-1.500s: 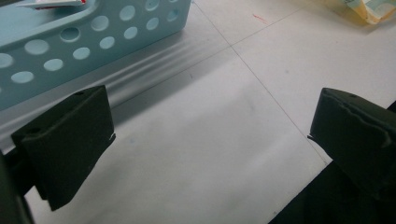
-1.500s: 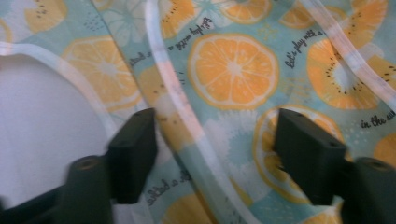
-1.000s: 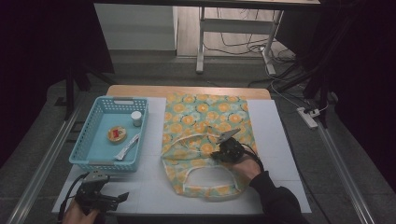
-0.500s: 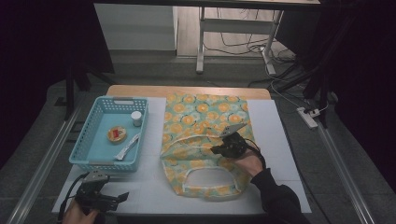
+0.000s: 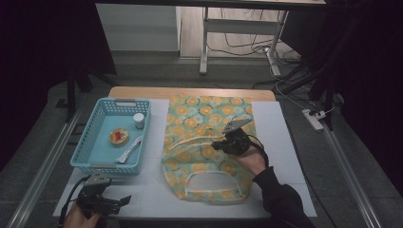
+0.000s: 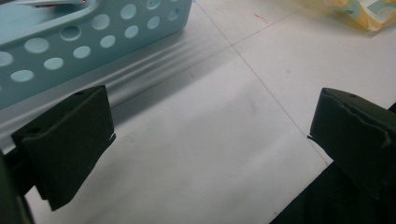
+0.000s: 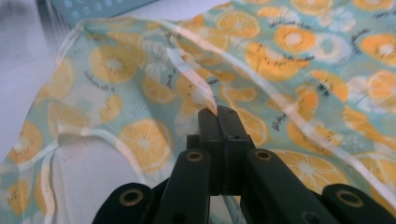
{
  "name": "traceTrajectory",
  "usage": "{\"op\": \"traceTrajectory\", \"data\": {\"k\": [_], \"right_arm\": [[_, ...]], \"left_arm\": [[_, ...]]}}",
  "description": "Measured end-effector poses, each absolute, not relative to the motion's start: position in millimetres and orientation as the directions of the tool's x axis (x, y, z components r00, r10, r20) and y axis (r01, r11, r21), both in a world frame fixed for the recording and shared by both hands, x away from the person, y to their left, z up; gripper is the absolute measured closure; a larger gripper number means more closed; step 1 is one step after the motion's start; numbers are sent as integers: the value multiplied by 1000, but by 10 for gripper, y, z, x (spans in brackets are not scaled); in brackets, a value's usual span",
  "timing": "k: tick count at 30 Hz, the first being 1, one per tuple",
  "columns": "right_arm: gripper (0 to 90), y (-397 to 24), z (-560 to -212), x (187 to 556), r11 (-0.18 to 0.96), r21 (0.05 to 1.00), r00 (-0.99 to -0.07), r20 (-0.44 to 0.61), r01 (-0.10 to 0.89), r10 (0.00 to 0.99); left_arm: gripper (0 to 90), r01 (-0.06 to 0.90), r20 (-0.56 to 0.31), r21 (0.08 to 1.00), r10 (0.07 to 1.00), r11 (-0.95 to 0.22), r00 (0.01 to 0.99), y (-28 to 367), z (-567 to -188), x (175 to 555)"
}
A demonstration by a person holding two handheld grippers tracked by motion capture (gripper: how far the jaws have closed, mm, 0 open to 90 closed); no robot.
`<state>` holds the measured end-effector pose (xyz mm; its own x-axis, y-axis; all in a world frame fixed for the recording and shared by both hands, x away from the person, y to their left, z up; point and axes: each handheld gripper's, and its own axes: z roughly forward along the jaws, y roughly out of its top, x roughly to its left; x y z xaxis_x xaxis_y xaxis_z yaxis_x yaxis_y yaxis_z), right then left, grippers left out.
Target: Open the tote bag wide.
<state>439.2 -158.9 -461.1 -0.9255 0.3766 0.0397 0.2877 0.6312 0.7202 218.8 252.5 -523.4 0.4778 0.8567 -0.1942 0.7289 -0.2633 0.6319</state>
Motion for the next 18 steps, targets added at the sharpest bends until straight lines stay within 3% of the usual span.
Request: {"op": "traceTrajectory", "data": {"k": [18], "right_arm": [[900,-1443,-4210,4551,555,783,-922,58,280,384]], "left_arm": [[0,732,-199,631,857,-259,475,2533,-5235,2191]]}}
